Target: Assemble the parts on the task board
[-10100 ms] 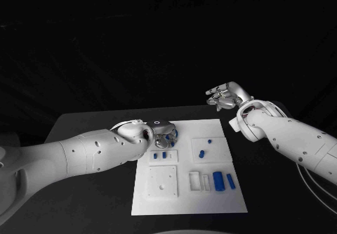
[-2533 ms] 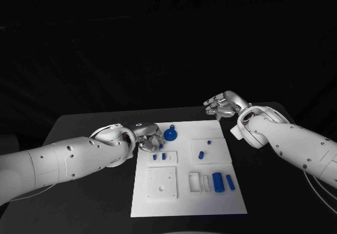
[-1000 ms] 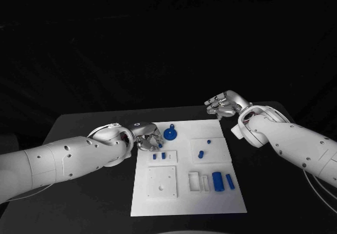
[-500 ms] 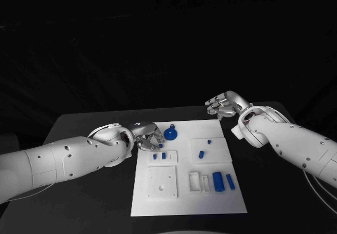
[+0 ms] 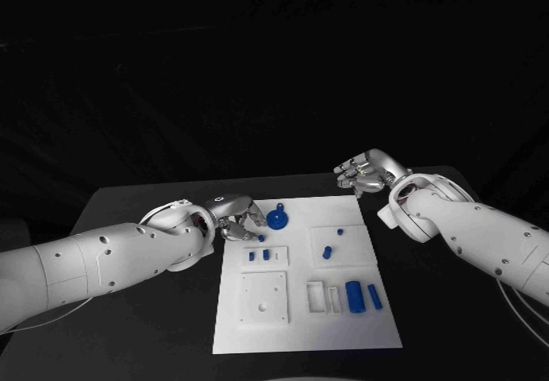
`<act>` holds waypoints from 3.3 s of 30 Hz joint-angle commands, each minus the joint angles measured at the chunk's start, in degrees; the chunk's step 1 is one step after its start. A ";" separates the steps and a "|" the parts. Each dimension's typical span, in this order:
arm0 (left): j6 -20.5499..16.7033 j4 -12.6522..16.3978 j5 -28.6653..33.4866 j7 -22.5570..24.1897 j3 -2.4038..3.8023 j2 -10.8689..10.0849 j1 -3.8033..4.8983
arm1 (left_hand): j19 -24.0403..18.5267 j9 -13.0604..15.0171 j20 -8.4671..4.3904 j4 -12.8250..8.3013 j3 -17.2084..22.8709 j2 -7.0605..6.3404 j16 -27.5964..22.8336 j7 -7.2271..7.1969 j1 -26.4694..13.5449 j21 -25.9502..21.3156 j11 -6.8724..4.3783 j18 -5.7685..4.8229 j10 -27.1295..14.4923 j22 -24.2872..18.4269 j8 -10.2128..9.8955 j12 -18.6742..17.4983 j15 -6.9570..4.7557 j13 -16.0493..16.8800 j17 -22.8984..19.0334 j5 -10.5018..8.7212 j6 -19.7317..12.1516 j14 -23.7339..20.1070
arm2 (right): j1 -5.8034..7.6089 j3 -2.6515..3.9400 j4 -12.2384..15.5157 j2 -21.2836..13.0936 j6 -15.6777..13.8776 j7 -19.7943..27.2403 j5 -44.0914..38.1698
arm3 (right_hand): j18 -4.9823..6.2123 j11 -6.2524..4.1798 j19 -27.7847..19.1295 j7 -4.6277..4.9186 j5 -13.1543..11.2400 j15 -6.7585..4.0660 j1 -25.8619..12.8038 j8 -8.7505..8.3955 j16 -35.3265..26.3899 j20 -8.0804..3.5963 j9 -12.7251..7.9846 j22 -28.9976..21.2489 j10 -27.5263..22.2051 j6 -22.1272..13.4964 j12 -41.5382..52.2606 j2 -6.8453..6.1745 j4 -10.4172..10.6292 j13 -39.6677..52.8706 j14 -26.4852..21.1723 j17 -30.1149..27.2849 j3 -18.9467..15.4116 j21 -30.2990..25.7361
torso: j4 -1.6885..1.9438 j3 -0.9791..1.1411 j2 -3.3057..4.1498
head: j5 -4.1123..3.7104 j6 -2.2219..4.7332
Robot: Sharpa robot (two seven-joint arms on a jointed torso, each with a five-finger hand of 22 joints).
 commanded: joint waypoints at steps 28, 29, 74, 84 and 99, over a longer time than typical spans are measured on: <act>2.27 -10.38 65.11 13.11 5.58 -1.53 1.04 | -12.36 -0.06 6.29 5.89 -9.20 4.13 -61.63 2.49 -2.70 -22.10 0.99 -4.18 0.65 -46.74 0.26 -0.13 6.07 -0.02 -17.29 1.14 -0.94 -6.57 | -6.42 -0.12 15.49 -7.27 11.45 -13.51 -31.57 | 1.67 -0.78 2.55 -1.62 -22.81 -0.25 1.82 -0.05 0.55 -0.25 0.11 -5.77 1.57 5.52 -1.79 0.29 0.78 -0.14 4.18 -0.03 -0.97 7.22 | -0.05 -0.14 -0.13 | -1.34 1.33; 2.31 -10.47 65.26 13.23 5.59 -1.46 1.04 | -12.26 -0.07 6.46 5.84 -9.28 4.23 -61.64 2.48 -2.60 -22.08 1.01 -4.06 0.66 -47.90 0.24 -0.14 6.23 -0.03 -17.79 1.15 -0.92 -6.90 | -6.59 -0.14 15.78 -7.25 11.72 -14.05 -32.62 | 1.64 -0.79 2.54 -1.64 -22.92 -0.22 1.67 -0.05 0.54 -0.25 0.11 -6.01 1.56 5.55 -1.76 -0.09 0.98 -0.12 4.20 -0.06 -0.26 7.33 | -0.06 -0.17 -0.12 | -1.21 1.38; 2.60 -10.76 66.68 15.14 5.60 -1.25 1.04 | -10.05 -0.06 6.91 5.16 -10.08 5.01 -61.71 2.55 -2.70 -21.21 1.33 -3.62 0.89 -61.07 0.25 -0.13 6.72 -0.03 -18.68 1.12 -0.63 -8.25 | -8.47 -2.19 15.72 -4.70 6.86 -18.20 -44.89 | 1.71 -0.45 2.20 -1.75 -27.29 -0.14 3.17 -0.09 0.50 -0.41 0.10 -10.91 0.52 7.23 -1.86 -6.83 7.07 -0.16 4.68 -0.25 14.95 11.45 | -0.16 -0.05 -0.05 | -0.95 0.88; 2.84 -10.94 66.72 14.96 5.59 -1.24 1.03 | -10.02 -0.06 6.95 5.21 -10.13 5.06 -61.70 2.57 -2.73 -21.16 1.36 -3.60 0.78 -61.55 0.25 -0.12 6.77 -0.03 -18.68 0.94 -0.70 -8.35 | -8.47 -2.21 15.65 -4.83 7.61 -18.10 -44.53 | 2.24 -0.09 2.21 -1.74 -27.39 0.17 3.13 -0.01 0.42 0.06 0.18 -11.36 -0.86 7.14 -1.73 -7.57 7.25 -0.13 4.72 -0.39 14.76 11.44 | -0.13 -0.09 -0.05 | -1.14 0.70; 2.95 -11.11 66.80 14.66 5.59 -1.20 1.03 | -9.91 -0.07 6.98 5.29 -10.23 5.19 -61.70 2.60 -2.72 -21.08 1.41 -3.54 0.64 -61.99 0.25 -0.12 6.78 -0.03 -18.67 0.86 -0.79 -8.39 | -8.50 -3.03 14.83 -4.20 10.24 -17.57 -43.61 | 1.56 -1.32 2.21 -2.21 -28.04 -0.58 3.79 0.00 0.56 -0.56 0.24 -11.59 3.29 8.64 -1.61 -5.59 7.40 -0.07 4.81 -0.35 14.22 11.89 | -0.13 -0.06 -0.05 | -1.07 0.51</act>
